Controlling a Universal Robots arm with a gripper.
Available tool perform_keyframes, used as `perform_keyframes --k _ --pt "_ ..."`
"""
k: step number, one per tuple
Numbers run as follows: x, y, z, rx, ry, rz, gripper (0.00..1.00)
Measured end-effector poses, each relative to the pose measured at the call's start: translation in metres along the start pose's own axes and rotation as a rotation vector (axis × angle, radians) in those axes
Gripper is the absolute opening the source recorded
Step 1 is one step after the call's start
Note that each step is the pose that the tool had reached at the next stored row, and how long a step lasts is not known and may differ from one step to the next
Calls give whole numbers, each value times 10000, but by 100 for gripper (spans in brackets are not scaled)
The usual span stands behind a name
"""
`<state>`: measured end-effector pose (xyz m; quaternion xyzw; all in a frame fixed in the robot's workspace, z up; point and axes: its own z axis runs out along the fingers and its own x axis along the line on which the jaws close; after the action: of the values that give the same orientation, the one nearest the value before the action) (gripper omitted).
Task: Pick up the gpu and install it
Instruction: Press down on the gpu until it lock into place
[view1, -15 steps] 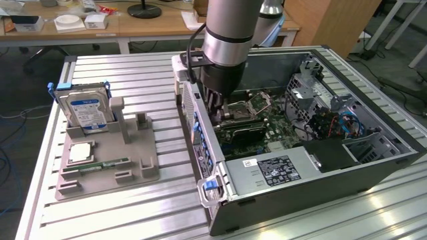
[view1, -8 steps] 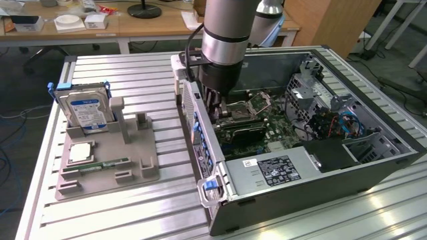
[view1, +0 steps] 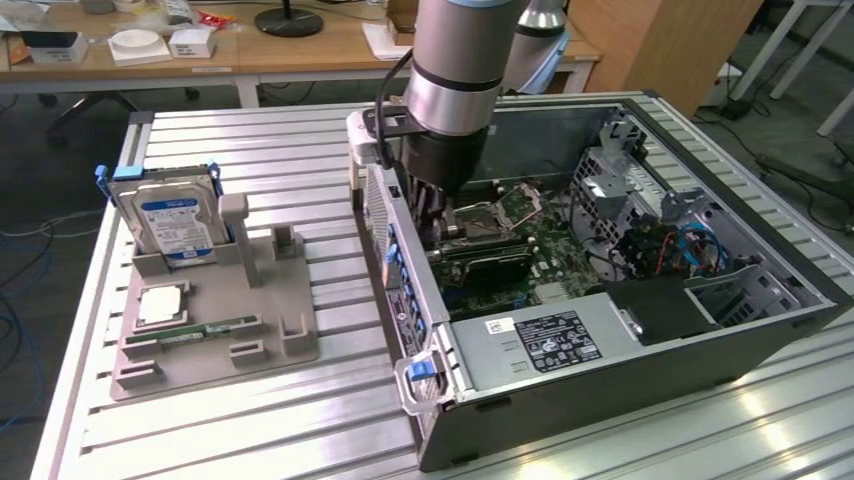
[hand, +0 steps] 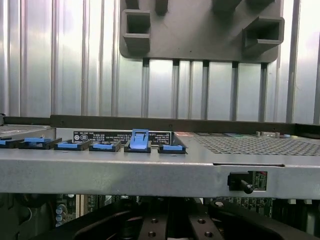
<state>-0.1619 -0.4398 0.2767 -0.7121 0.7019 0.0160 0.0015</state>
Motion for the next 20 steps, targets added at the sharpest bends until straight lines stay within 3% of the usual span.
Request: perform_keyframes --k 20 --pt "78 -37 -134 -118 72 5 10"
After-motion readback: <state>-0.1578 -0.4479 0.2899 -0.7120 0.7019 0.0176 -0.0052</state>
